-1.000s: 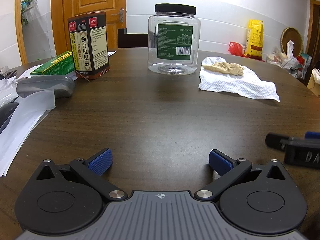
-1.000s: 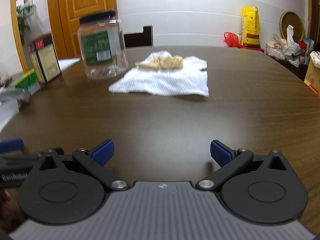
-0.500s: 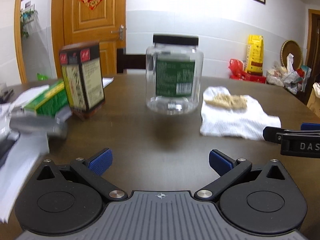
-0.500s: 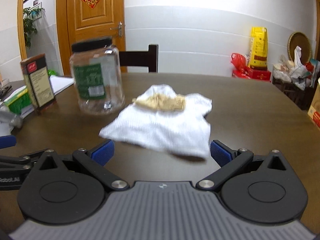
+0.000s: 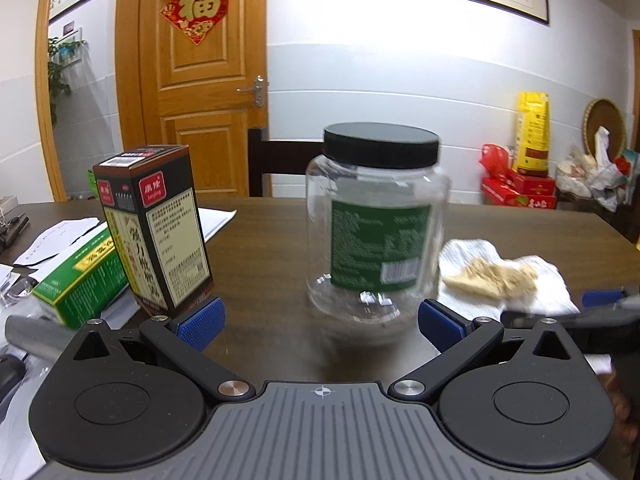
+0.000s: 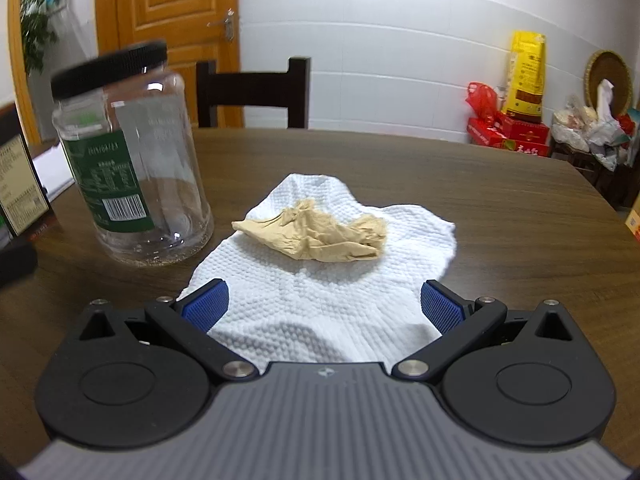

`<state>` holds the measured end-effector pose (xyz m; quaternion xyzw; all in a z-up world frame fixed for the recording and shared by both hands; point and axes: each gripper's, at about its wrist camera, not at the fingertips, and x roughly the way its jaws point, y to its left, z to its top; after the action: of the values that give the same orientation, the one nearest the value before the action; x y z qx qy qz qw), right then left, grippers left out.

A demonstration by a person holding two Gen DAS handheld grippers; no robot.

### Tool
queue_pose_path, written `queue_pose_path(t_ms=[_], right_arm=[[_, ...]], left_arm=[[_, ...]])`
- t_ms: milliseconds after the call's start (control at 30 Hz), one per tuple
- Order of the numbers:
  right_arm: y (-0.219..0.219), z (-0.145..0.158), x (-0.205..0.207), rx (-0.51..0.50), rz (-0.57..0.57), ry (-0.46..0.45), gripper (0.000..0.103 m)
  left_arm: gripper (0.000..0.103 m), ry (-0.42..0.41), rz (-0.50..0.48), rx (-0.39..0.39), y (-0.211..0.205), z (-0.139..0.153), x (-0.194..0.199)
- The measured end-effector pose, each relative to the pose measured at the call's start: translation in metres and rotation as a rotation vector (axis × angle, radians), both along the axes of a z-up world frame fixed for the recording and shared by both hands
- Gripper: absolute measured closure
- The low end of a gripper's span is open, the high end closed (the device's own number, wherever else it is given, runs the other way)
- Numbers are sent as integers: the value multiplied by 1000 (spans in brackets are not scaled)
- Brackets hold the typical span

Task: Clean container
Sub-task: 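Grasp the jar lid with the left gripper while the right gripper pinches the white towel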

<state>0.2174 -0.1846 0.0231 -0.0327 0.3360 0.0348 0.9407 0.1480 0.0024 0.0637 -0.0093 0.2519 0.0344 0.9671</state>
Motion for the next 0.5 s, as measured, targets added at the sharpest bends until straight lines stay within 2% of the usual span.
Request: queue_pose_path(t_ms=[167, 233, 300, 367, 500], right_arm=[[13, -9, 14, -39, 29, 14, 2], [15, -12, 18, -48, 46, 24, 9], [17, -16, 22, -46, 67, 42, 24], [18, -17, 22, -51, 74, 27, 28], [24, -18, 21, -69, 99, 2, 53]], left_arm=[[0, -16, 10, 1, 2, 5, 22], [0, -21, 7, 6, 2, 5, 28], [0, -25, 5, 12, 2, 5, 32], [0, -24, 5, 18, 2, 4, 36], [0, -18, 4, 32, 3, 1, 42]])
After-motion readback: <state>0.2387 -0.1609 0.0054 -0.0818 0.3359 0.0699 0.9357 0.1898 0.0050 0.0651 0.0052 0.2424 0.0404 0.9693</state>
